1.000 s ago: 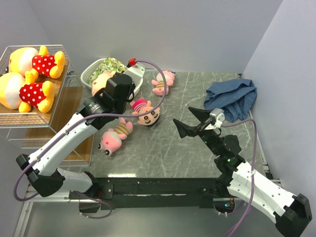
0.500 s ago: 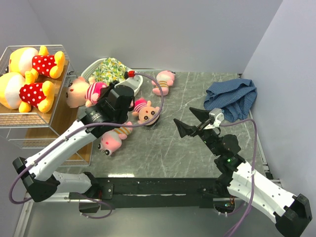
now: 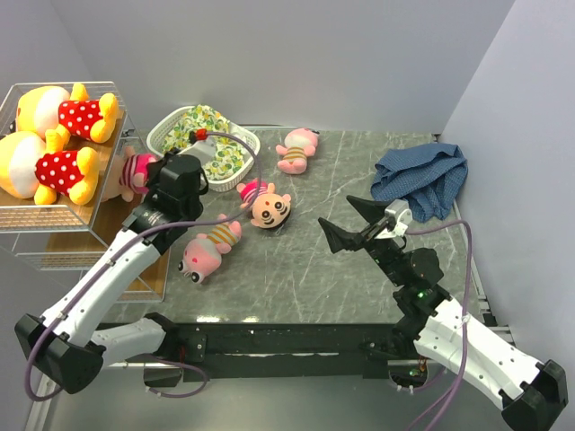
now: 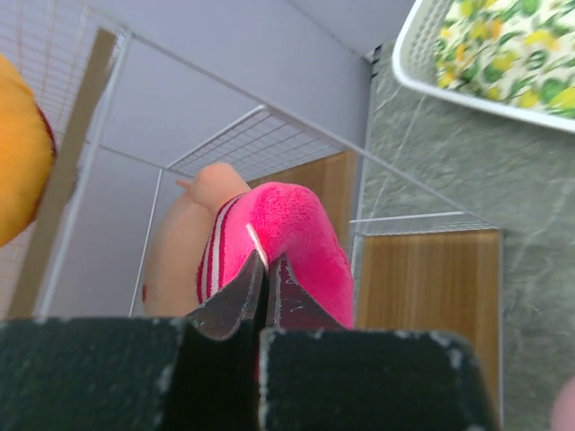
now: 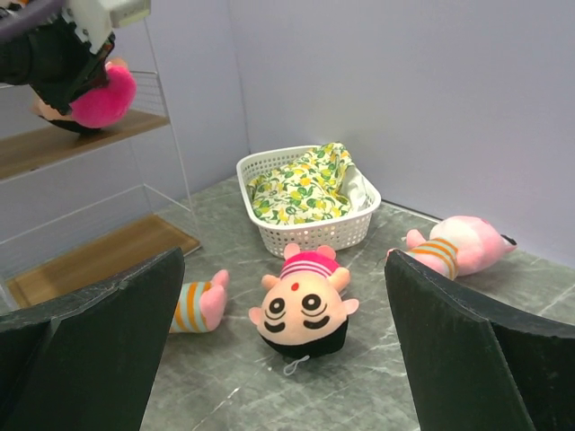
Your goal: Place and organize the stuffed toys onto the shelf
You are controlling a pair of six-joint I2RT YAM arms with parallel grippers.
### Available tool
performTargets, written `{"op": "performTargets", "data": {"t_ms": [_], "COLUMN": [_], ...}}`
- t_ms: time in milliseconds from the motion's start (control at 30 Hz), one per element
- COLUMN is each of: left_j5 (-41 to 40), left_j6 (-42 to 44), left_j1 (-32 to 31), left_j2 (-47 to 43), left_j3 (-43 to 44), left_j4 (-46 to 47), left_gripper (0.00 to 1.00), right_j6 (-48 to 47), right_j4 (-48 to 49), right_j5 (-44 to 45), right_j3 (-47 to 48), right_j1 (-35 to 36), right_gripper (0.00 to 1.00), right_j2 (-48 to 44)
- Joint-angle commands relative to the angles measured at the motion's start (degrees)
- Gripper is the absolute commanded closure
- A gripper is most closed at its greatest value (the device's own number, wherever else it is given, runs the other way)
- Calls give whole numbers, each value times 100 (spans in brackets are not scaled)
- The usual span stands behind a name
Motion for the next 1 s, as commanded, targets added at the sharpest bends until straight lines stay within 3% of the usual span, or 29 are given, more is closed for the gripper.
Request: {"op": "performTargets", "data": {"t_ms": [0,433,533,667,733,800,933,967], "left_j5": [381,653,689,628,671,671,1162,1285], "left_j6": [574,645,522,539,435,285,-416,-558], "left_j1": [486,1067,1067,1067,1067,1050,927,848], "left_j2": [-119,4,30,-5,-5,74,162,154], "left_j3": [-231,-302,-249,-249,-214,-48,383,584], "left_j4": [820,699,391,373,294,75,-470,-558], "left_gripper": [99,97,87,68,54,47,37,26], "right_j6": [-28,78,-36,25,165,340,1313,1543], "right_j4": [-22,-207,-233,-242,-277,-496,-1163,-1591], "right_j5": [-139,-113,-288,-359,-306,-175,773,1184], "right_j3": [89,160,133,107,115,185,615,738], "right_j1": [19,19,19,11,19,19,11,11], "right_gripper": [0,0,0,0,0,0,0,0], "right_j2": [-168,-317,-414,-616,-704,-756,-669,-617]}}
